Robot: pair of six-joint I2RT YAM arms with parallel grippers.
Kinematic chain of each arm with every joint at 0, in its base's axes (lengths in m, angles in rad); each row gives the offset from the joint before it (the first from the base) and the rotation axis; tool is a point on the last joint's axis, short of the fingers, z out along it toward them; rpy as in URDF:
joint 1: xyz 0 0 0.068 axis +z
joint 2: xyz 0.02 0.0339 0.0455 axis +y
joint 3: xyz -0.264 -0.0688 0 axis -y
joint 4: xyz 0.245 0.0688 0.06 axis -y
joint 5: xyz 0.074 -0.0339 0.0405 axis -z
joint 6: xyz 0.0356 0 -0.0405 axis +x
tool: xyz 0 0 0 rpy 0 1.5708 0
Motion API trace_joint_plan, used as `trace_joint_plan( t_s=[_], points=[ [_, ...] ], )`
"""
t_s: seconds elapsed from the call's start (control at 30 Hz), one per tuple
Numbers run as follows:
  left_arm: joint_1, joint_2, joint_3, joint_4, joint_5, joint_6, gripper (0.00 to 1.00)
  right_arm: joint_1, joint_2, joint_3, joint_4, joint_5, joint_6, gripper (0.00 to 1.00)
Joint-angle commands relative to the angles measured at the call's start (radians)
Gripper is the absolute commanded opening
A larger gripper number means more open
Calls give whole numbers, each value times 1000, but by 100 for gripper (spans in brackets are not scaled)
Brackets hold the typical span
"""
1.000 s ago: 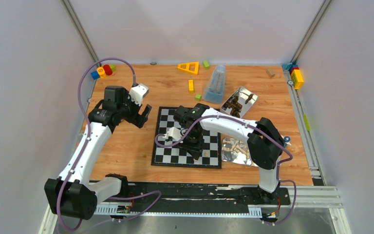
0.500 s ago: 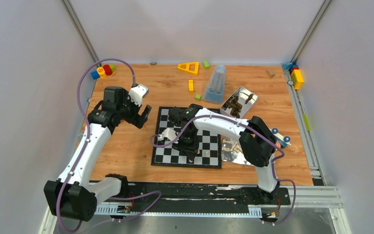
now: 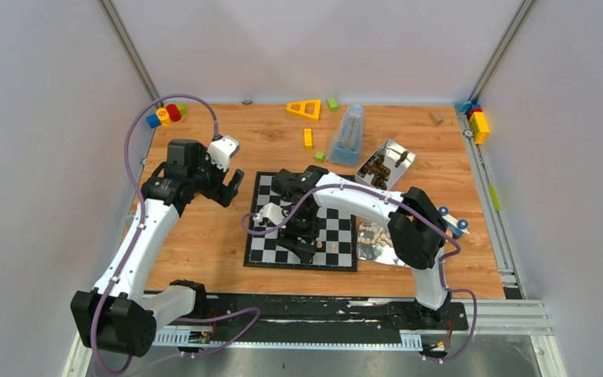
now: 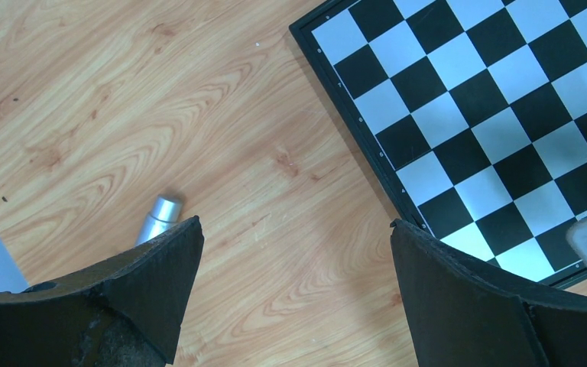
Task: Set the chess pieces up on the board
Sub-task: Place the chess piece on the chessboard.
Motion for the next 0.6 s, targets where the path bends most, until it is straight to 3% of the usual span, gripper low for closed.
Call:
trace_joint_plan(
  t_s=[0.0, 0.33, 0.57],
  points=[
    [8, -23, -4, 32, 14, 2, 100, -46, -136, 33, 35, -34, 19, 68],
    [8, -4, -6, 10, 89, 22, 100, -303, -434, -235, 136, -34, 41, 68],
    [8, 5, -8, -13, 225, 53, 100, -584, -639, -490, 149, 14, 30, 65]
  ],
)
